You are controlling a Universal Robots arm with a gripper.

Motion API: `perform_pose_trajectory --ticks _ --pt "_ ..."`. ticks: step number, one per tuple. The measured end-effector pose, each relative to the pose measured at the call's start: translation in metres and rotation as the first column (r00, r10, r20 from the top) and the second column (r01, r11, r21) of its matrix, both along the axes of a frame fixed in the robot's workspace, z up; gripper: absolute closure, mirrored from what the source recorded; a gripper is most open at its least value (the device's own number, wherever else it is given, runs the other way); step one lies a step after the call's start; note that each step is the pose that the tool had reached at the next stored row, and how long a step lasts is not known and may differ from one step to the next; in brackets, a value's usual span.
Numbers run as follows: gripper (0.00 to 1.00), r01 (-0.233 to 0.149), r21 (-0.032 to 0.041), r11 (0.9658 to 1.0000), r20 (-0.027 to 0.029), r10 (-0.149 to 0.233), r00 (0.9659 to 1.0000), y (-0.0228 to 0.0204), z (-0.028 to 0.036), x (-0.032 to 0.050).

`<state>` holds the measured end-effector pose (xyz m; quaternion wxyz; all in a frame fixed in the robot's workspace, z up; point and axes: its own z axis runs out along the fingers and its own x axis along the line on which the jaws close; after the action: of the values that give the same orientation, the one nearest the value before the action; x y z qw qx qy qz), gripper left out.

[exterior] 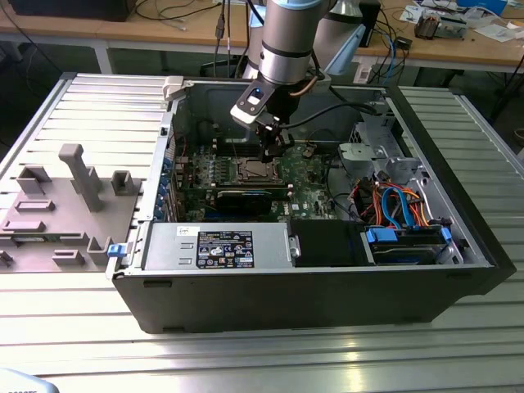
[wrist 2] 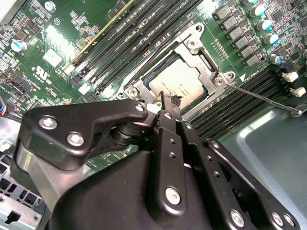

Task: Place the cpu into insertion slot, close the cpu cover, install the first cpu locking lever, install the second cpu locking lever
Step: 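Install the first cpu locking lever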

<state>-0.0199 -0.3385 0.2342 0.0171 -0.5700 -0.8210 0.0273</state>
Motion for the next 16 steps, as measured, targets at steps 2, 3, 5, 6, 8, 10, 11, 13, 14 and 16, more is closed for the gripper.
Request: perform_pose_trajectory --ticks 2,3,5,6,8,10,11,13,14,16 --pt "0.89 -0.001 0.0 1.0 0.0 0.001 1.0 0.0 0.0 0.0" --pt "0.89 -0.002 0.0 1.0 0.0 0.002 1.0 0.0 0.0 0.0" --pt "0.89 -0.003 0.0 1.0 0.0 0.003 1.0 0.0 0.0 0.0" --pt "0.89 -0.003 0.0 1.0 0.0 0.003 1.0 0.0 0.0 0.0" --pt "0.89 -0.005 0.0 1.0 0.0 0.005 1.0 0.0 0.0 0.0" --pt "0.89 -0.006 0.0 1.0 0.0 0.006 1.0 0.0 0.0 0.0" --pt "0.89 -0.007 0.0 1.0 0.0 0.007 1.0 0.0 0.0 0.0" --pt "0.89 -0.008 0.0 1.0 0.0 0.008 1.0 0.0 -0.0001 0.0" --pt "0.89 -0.008 0.0 1.0 0.0 0.008 1.0 0.0 -0.0001 0.0" --pt "0.89 -0.009 0.0 1.0 0.0 0.009 1.0 0.0 -0.0001 0.0"
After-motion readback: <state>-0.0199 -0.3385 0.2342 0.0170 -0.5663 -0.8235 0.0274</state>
